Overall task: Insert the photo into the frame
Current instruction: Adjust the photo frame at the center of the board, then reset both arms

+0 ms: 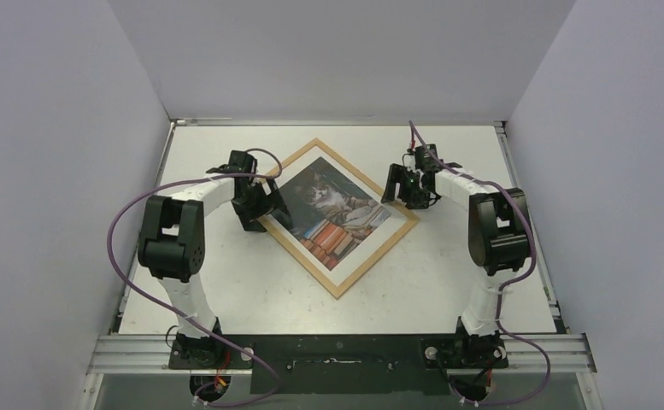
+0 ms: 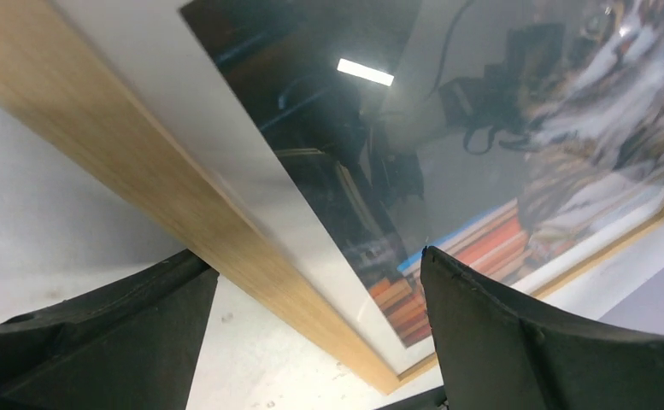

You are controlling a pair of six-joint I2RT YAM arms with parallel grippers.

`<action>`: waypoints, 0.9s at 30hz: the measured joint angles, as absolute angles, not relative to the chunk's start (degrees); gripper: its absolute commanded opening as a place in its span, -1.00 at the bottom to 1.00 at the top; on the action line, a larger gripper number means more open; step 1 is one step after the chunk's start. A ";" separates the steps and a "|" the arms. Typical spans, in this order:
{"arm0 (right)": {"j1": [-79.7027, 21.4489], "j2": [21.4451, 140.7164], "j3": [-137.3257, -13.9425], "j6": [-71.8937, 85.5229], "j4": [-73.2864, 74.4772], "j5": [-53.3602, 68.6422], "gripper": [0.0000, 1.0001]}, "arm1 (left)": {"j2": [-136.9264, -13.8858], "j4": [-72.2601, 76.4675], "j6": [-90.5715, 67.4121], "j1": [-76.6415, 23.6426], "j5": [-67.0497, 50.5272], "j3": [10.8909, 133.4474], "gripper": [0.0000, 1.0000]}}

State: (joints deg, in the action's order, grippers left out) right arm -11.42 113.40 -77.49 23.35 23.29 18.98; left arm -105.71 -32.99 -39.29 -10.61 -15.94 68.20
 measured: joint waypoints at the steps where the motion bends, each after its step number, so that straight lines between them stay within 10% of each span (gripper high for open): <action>1: -11.42 111.85 -75.40 23.57 23.35 18.96 0.52 | -106.89 -33.34 -38.41 -10.35 -16.43 69.52 0.73; 15: -15.64 85.60 -60.90 28.16 30.37 0.69 0.59 | -111.18 -37.63 -31.42 -10.90 -12.25 77.93 0.81; 27: -15.11 62.92 -61.98 29.28 36.67 -23.05 0.58 | -77.25 -43.03 -30.15 -12.27 4.03 72.18 0.94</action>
State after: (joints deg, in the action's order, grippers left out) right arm -15.11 62.92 -61.98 29.28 36.67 -23.05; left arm -77.25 -43.03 -30.15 -12.27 4.03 72.18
